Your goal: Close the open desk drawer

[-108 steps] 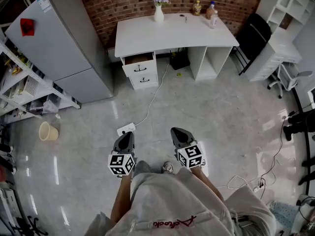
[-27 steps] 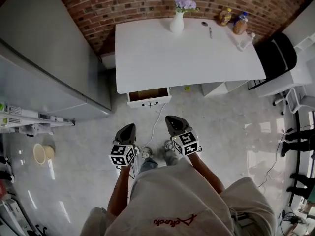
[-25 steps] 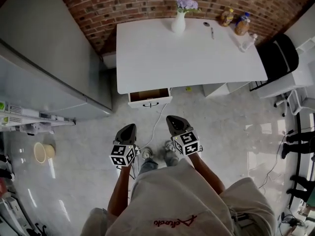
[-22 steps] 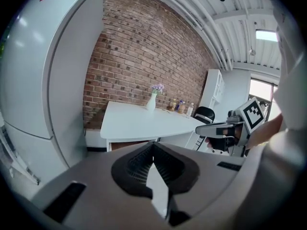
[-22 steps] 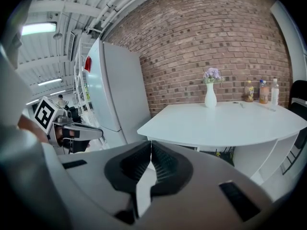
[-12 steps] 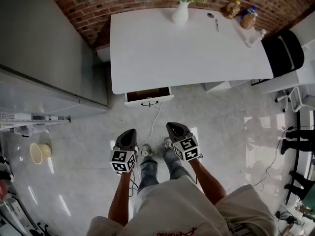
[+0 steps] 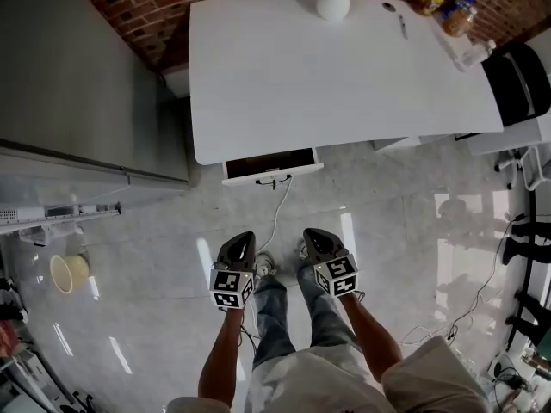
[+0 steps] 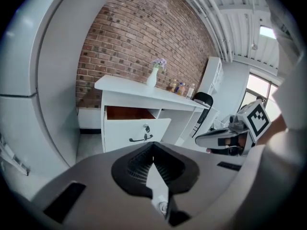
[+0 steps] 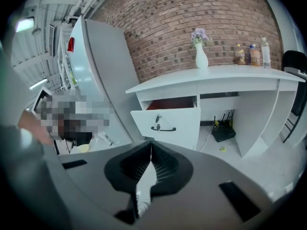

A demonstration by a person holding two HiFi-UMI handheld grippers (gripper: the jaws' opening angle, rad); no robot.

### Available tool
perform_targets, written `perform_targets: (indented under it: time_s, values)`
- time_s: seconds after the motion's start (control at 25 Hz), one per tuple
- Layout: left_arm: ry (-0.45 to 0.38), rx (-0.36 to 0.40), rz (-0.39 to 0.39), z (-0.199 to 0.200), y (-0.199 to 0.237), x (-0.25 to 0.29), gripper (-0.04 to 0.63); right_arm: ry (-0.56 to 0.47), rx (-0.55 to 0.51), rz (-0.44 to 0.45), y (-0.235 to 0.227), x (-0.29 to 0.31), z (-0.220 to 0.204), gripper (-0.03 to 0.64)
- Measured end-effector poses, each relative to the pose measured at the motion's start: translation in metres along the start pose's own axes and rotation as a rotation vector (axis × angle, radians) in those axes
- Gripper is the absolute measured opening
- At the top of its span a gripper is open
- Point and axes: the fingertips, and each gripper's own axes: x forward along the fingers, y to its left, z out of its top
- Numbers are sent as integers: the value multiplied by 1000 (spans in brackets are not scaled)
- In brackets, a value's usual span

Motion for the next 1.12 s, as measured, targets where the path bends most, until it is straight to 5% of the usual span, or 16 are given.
perform_targets:
  time_s: [0.76,0.88,1.0,1.12]
  values:
    - [26,-12,1,-68,38,53,12,37,-10,-8,-15,51,-61,18]
    - [-53,-220,-54,-58,42,59,12,-28,169,34,-20,55,-51,18]
    - [-215,-630,-159,-47,54,61,12,-159,592,93,-38,57,-43,18]
    - [-407,-1061,-241,-47,75,62,12,-269,977,244,-49,60,-38,18]
